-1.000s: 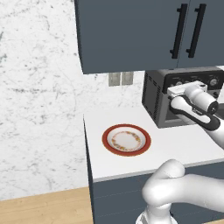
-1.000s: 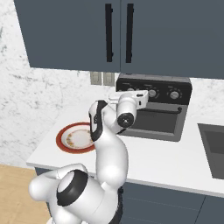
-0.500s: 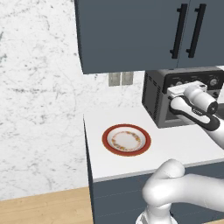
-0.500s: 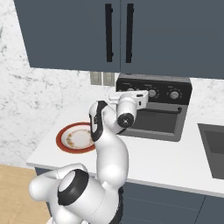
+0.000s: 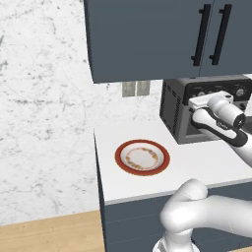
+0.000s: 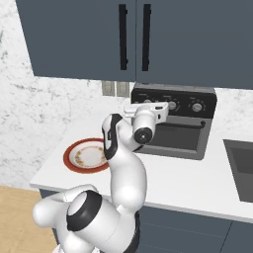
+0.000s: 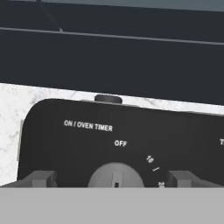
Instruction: Pick up the kebab skewer and baguette bread, and place them inside the toaster oven. Close the toaster oven door and start by setting the timer.
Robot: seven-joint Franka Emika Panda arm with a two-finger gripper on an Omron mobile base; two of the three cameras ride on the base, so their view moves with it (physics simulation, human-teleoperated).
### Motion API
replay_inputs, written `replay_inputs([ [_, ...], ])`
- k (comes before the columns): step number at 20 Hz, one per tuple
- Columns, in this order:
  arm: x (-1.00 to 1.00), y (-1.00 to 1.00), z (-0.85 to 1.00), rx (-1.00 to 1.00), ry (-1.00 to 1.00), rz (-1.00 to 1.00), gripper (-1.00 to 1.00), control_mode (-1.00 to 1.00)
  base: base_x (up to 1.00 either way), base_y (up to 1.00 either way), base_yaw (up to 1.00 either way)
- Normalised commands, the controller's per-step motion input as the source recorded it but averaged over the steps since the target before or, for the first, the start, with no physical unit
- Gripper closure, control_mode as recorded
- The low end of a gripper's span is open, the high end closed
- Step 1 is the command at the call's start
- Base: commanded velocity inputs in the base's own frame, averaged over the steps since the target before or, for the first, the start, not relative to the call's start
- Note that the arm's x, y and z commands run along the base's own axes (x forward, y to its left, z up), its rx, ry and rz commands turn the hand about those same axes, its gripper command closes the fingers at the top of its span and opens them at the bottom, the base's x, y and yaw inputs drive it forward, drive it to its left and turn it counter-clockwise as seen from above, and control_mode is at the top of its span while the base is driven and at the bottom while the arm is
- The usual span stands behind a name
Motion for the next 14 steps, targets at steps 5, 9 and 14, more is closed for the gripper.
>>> replay_inputs([
  [5,0.0,0.0,-0.14,0.0,0.0,0.0,-1.0,-1.0,0.0,0.0,0.0],
  [9,0.11,0.0,-0.11,0.0,0.0,0.0,-1.0,-1.0,0.0,0.0,0.0],
  [14,0.23,0.0,0.0,0.0,0.0,0.0,-1.0,-1.0,0.0,0.0,0.0],
])
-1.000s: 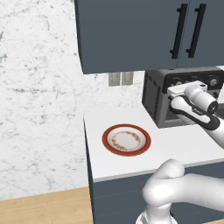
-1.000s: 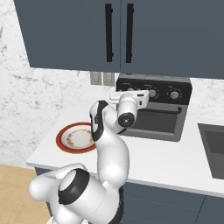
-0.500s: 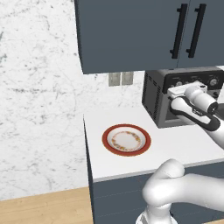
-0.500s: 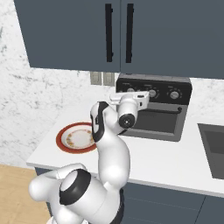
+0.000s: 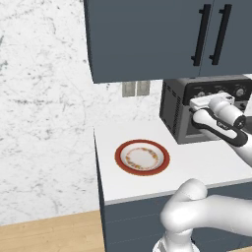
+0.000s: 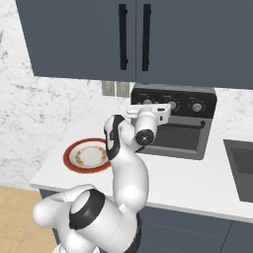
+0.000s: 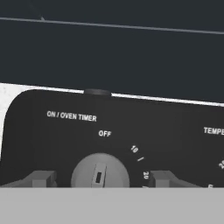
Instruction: Pick up the kebab skewer and baguette bread, and place them inside the toaster oven. Close the toaster oven door and start by setting the timer.
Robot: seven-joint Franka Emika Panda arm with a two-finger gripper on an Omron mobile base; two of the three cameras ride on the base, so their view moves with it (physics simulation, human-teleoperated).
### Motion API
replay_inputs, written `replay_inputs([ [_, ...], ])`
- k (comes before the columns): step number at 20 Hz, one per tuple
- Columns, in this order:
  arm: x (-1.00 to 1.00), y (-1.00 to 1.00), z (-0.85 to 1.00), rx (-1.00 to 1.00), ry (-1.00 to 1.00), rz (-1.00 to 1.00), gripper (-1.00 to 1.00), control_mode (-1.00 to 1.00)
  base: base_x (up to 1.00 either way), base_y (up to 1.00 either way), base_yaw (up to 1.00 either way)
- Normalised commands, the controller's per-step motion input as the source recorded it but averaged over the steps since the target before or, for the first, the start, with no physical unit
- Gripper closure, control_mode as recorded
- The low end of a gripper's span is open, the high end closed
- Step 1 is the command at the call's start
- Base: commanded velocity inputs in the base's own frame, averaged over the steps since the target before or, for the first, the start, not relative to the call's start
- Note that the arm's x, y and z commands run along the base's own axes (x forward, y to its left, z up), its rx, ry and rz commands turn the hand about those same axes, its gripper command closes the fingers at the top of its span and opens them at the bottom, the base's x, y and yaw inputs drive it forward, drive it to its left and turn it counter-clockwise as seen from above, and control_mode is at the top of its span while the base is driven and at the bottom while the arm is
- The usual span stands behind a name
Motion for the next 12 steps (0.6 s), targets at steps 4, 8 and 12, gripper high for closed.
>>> replay_inputs([
  [4,0.1,0.0,-0.01,0.0,0.0,0.0,-1.0,-1.0,0.0,0.0,0.0],
  [8,0.0,0.03,-0.05,0.0,0.0,0.0,1.0,-1.0,0.0,0.0,0.0],
  [12,0.0,0.15,-0.02,0.0,0.0,0.0,1.0,-1.0,0.0,0.0,0.0],
])
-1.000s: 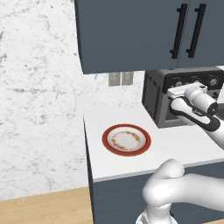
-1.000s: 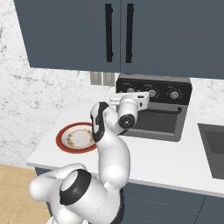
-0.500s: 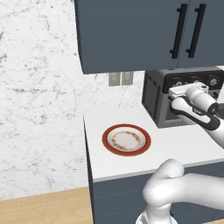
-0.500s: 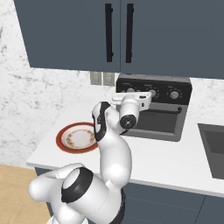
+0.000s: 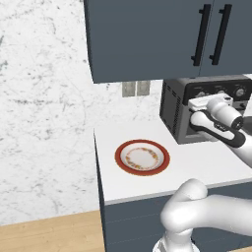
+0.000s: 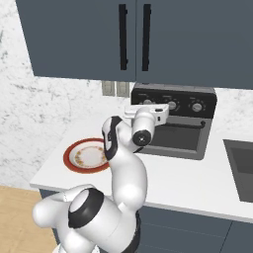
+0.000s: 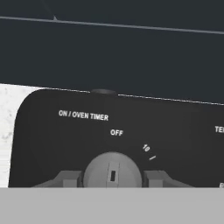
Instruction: Pick up the kebab skewer and baguette bread, and place them inside the toaster oven. Close the toaster oven door and start by setting the timer.
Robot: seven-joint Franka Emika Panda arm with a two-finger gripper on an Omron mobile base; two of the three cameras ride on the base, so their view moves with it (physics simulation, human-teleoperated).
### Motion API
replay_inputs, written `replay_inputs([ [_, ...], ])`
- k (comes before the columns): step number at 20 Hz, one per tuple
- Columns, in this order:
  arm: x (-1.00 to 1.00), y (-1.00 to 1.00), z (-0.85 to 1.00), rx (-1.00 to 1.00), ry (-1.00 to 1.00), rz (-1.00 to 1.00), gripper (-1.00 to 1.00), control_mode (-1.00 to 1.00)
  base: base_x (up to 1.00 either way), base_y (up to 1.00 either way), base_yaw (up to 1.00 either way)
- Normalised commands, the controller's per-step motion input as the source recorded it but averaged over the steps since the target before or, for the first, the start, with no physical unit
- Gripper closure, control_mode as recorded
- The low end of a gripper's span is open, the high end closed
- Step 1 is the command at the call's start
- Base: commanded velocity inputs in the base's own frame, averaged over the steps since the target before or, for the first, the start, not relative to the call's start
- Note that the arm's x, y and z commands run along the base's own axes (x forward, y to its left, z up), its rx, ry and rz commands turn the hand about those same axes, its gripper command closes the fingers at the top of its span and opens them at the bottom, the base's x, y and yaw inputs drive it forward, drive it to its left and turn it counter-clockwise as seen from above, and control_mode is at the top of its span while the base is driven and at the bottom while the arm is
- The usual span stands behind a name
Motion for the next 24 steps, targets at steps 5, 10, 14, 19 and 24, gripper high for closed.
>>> replay_inputs([
  [5,0.0,0.07,0.0,0.0,0.0,0.0,1.0,-1.0,0.0,0.0,0.0],
  [10,0.0,0.0,0.0,0.0,0.0,0.0,1.0,-1.0,0.0,0.0,0.0],
  [14,0.0,0.03,0.0,0.05,0.0,0.0,1.0,-1.0,0.0,0.0,0.0],
  [19,0.0,0.06,0.0,0.12,0.0,0.0,1.0,-1.0,0.0,0.0,0.0],
  [24,0.0,0.15,0.0,0.14,0.0,-0.01,1.0,-1.0,0.0,0.0,0.0],
])
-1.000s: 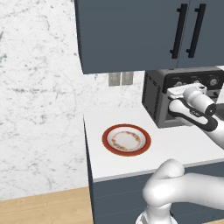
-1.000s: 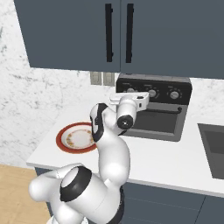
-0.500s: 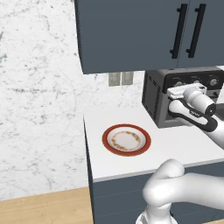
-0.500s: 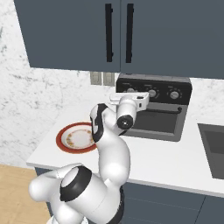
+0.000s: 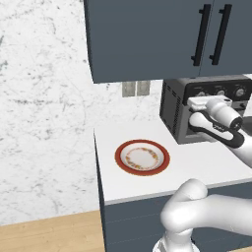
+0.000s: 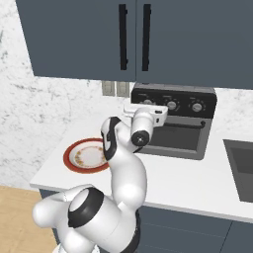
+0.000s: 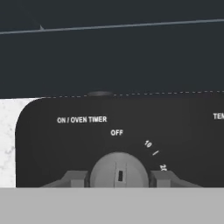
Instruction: Pick up the kebab skewer and baguette bread, and place them inside the toaster oven. Close the toaster oven door and start by setting the timer.
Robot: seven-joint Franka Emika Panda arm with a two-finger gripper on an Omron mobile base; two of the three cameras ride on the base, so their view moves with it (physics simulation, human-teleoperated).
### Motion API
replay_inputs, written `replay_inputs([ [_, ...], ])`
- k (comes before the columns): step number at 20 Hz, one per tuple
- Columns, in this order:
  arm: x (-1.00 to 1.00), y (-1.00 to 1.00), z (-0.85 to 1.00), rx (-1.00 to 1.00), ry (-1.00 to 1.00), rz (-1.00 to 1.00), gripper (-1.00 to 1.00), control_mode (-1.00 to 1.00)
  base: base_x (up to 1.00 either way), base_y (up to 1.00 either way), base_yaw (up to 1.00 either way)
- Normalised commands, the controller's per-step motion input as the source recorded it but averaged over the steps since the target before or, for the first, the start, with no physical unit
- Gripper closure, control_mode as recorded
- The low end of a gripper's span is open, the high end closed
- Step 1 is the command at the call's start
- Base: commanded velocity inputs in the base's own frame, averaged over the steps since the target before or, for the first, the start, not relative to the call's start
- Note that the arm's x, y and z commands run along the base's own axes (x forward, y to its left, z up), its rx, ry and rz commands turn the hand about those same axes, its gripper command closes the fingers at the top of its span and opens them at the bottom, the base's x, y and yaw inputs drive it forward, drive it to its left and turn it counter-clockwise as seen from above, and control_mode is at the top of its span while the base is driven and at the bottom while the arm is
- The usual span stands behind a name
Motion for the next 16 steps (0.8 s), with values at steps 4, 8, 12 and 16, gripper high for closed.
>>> replay_inputs([
  [4,0.0,0.13,0.0,0.16,0.01,-0.01,1.0,-1.0,0.0,0.0,0.0],
  [8,0.0,0.08,0.0,0.21,0.05,-0.01,1.0,-1.0,0.0,0.0,0.0],
  [12,0.0,0.08,0.0,0.21,0.03,0.0,1.0,-1.0,0.0,0.0,0.0],
  [16,0.0,0.11,0.0,0.21,0.02,0.0,1.0,-1.0,0.0,0.0,0.0],
])
